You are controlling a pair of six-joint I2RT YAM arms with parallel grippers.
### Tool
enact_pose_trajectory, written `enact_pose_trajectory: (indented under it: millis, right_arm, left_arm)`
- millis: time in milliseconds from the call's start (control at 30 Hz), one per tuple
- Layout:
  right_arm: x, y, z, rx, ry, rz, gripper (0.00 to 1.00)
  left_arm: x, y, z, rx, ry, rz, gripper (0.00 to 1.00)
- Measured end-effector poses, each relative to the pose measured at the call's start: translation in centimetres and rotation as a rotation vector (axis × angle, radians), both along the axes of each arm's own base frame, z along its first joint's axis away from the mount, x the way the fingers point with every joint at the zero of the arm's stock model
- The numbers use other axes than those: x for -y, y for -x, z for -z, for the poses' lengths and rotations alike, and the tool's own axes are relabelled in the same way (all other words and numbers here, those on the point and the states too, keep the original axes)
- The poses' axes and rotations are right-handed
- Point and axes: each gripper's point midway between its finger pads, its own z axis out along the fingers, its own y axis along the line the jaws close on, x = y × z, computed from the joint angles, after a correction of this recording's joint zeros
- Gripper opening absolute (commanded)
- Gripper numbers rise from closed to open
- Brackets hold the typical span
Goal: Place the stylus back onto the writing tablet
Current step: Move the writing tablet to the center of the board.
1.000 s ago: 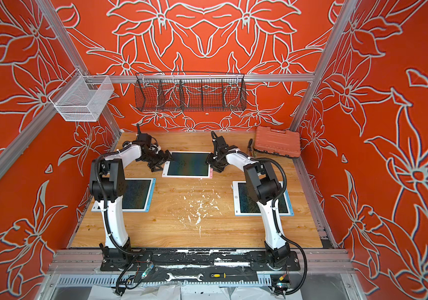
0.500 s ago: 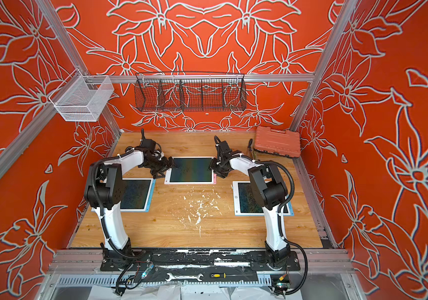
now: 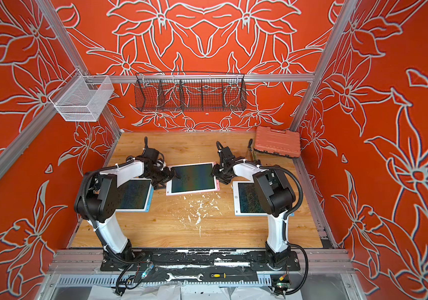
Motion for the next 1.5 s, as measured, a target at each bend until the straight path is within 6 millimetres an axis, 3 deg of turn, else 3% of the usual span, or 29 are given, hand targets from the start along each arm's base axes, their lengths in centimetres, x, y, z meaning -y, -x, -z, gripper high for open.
enact_pose_trajectory:
  millis: [533, 867, 1500]
  right_arm:
    - [-0.9, 4.3, 0.2, 0.002, 0.045, -0.083, 0.62]
    - [-1.6, 5.9, 0.3, 0.006, 0.084, -0.150, 0.62]
    - [-2.3, 8.5, 0.4, -0.021, 0.130, -0.235, 0.62]
  left_arm:
    - [-0.4, 4.6, 0.2, -0.016, -0.023, -0.017, 0.97]
    - [-0.7, 6.6, 0.3, -0.021, -0.029, -0.030, 0.97]
    - [-1.3, 8.7, 0.5, -0.024, -0.051, -0.050, 0.98]
